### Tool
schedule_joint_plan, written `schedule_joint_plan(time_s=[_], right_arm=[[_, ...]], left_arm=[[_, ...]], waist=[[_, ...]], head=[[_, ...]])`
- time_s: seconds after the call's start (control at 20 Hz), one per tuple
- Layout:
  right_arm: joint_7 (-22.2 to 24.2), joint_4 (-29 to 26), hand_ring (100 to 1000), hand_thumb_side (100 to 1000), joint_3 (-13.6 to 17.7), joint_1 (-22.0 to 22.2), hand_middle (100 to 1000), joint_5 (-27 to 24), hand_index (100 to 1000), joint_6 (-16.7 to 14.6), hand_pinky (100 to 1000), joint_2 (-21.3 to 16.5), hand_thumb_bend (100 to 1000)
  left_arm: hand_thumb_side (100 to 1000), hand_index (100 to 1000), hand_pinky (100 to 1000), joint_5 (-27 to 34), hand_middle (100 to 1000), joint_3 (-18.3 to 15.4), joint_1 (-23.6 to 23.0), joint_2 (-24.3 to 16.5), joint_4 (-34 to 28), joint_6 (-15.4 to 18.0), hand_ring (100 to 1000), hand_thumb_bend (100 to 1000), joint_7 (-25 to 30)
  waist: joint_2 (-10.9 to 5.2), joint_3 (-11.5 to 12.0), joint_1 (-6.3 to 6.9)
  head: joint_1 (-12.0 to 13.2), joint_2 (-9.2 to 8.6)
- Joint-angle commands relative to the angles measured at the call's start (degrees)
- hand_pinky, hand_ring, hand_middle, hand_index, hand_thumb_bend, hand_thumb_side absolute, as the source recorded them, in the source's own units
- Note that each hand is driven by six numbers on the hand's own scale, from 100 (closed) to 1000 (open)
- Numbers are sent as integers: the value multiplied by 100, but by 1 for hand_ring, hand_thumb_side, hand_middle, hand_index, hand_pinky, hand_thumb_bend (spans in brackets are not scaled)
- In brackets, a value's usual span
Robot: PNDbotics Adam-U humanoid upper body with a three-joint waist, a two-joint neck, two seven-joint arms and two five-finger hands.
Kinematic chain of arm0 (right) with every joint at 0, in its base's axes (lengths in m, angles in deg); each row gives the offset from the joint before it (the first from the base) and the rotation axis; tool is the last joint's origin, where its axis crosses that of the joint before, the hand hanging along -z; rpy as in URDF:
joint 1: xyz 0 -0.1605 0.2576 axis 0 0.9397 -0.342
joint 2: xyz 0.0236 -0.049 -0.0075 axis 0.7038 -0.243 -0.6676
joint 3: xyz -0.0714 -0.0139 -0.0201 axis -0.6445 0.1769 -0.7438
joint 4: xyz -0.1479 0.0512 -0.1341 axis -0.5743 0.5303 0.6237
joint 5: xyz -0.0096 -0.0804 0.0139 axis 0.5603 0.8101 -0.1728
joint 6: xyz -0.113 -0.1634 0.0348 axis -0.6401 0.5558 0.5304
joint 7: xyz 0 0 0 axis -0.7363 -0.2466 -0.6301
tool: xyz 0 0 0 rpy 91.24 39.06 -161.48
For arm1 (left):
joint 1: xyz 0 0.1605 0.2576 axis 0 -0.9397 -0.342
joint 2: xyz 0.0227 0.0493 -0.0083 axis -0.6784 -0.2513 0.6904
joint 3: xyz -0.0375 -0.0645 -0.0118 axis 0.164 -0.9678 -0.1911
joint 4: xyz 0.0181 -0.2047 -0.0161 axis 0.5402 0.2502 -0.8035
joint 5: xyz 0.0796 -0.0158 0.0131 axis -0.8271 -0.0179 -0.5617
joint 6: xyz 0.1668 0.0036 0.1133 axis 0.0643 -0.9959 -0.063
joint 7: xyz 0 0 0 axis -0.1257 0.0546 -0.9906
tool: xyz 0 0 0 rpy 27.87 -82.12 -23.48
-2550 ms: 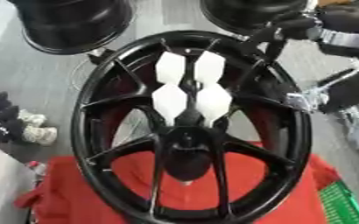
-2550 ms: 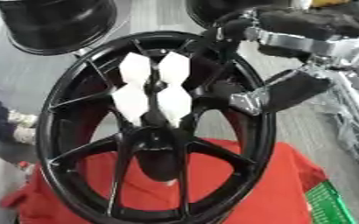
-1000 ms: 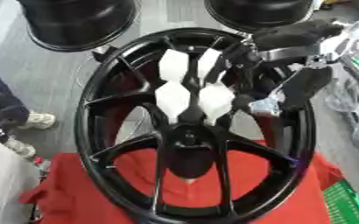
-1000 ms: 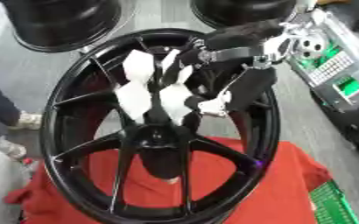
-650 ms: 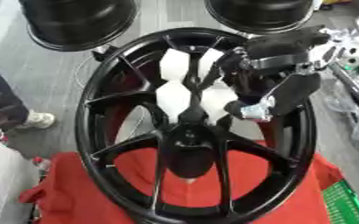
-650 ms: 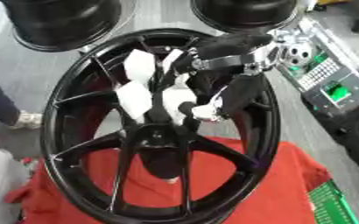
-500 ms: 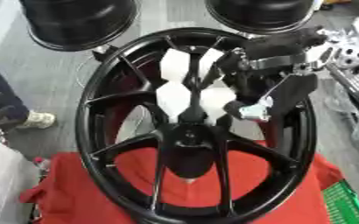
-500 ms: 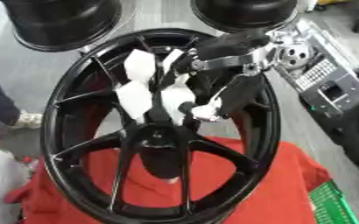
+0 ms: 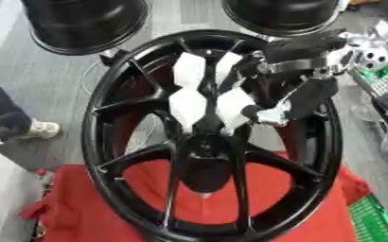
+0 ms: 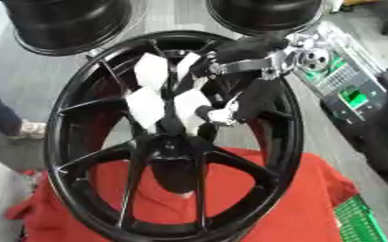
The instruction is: Pull the pin out of the wheel hub.
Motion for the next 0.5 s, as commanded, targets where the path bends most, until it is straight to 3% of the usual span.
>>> schedule_joint_plan(time_s=[0.05, 0.5], right_arm=[[57, 27, 461, 703, 41, -68, 807, 98, 905, -124, 517, -49, 100], [57, 105, 431, 696, -114, -13, 759, 327, 861, -275, 481, -23, 100]], left_arm=[[948, 959, 835, 24, 928, 8, 30, -103, -81, -2, 872, 325, -5], [947, 959, 835, 21, 929, 7, 31, -100, -81, -6, 872, 327, -6]], waist=[[-81, 5, -9], [-79, 9, -13]], head=[[-6, -17], [-2, -4]])
